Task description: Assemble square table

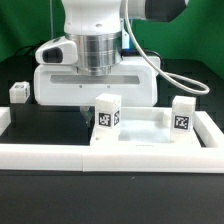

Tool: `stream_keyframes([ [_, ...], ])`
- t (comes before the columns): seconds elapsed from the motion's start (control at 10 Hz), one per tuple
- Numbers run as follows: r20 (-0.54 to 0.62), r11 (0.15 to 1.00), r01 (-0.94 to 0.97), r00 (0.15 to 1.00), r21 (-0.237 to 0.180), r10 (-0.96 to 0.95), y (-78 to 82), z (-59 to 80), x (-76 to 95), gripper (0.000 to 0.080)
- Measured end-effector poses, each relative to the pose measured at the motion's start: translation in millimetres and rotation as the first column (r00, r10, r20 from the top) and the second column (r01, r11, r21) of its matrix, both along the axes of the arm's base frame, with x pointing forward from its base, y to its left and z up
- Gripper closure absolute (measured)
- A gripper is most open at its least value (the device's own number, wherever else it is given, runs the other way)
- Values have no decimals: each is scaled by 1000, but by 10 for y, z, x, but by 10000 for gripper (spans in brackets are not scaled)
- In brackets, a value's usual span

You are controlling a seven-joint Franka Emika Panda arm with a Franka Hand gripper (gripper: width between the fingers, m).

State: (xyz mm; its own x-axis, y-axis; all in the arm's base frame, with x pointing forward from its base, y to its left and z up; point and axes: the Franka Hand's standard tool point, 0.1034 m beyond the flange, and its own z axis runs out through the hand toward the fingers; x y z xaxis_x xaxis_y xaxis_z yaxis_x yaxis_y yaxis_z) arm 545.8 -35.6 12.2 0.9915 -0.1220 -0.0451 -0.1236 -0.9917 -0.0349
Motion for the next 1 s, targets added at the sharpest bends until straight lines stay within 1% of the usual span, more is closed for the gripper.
stream_keyframes([
  [0.8,0,1000,-5,1000,0,5,0,0,0,739],
  [0.9,1,999,-32,999,1,32,-3,1,0,739],
  [1.0,1,994,-109,994,7,109,-23,13,-33,739],
])
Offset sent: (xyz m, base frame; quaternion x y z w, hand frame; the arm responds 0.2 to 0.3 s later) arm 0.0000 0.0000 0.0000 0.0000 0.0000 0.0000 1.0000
